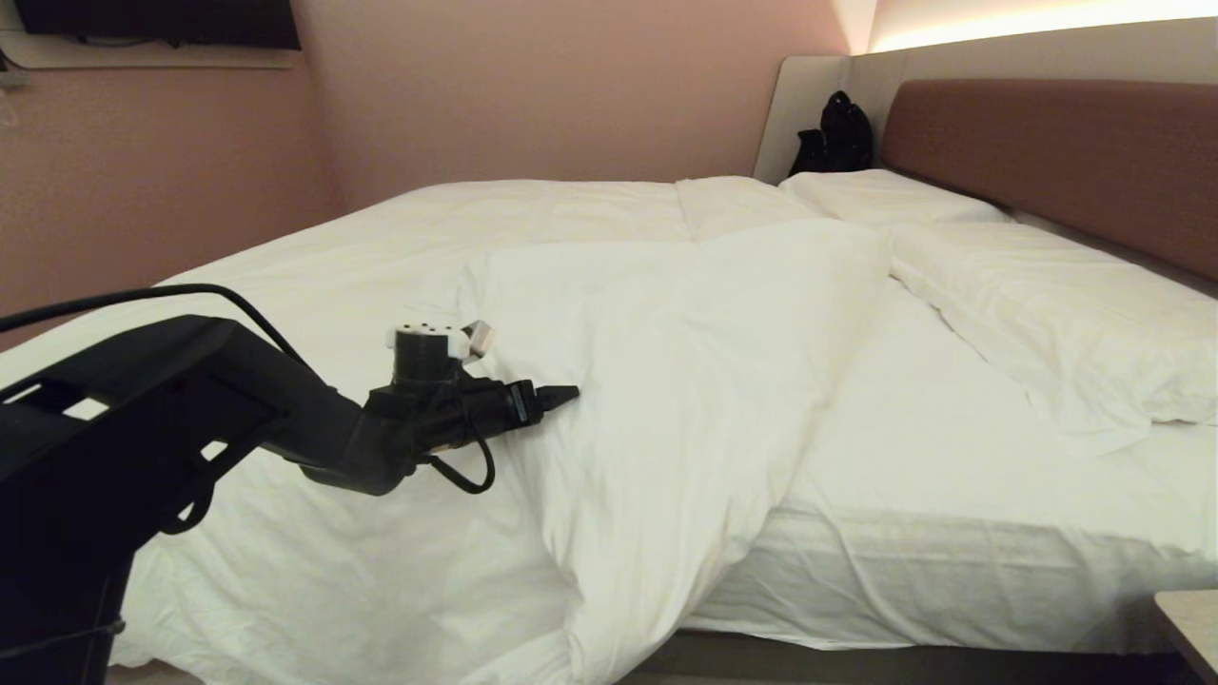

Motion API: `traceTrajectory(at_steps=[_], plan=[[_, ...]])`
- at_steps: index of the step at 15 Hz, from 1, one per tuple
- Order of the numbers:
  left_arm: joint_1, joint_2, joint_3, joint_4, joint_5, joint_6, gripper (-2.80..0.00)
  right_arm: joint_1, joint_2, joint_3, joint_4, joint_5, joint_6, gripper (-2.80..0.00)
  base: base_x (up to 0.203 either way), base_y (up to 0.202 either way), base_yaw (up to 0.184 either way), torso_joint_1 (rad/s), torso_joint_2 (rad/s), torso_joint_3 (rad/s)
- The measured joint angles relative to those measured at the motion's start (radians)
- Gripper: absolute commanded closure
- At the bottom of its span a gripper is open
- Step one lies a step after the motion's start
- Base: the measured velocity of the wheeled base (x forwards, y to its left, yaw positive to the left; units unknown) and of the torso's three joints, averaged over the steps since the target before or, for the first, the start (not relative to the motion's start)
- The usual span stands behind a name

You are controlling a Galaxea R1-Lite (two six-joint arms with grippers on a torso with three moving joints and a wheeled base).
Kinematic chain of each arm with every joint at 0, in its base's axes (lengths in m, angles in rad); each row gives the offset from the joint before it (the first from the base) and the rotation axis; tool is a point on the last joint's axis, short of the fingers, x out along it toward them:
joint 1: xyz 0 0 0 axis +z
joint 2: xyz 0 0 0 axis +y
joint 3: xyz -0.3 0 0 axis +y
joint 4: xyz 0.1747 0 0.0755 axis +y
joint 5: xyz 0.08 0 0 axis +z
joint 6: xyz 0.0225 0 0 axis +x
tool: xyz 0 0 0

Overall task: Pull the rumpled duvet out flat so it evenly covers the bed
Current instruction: Flatten the corners of the folded blanket

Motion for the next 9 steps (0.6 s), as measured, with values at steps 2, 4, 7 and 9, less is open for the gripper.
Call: traceTrajectory(at_steps=[2,4,7,9], plan=[[-0.012,0.000,0.000,0.000,0.000,-0.004,-2.80,0.000,0.000,0.000,0.000,0.000,0.000,0.00,0.000,0.000,0.000,0.000,0.00,0.000],[-0.026,-0.006,0.000,0.001,0.000,-0.004,-2.80,0.000,0.000,0.000,0.000,0.000,0.000,0.00,0.000,0.000,0.000,0.000,0.00,0.000],[-0.031,-0.011,0.003,0.001,0.001,-0.004,0.00,0.000,0.000,0.000,0.000,0.000,0.000,0.00,0.000,0.000,0.000,0.000,0.00,0.000],[-0.032,-0.019,0.013,-0.002,0.000,-0.003,0.00,0.000,0.000,0.000,0.000,0.000,0.000,0.00,0.000,0.000,0.000,0.000,0.00,0.000]])
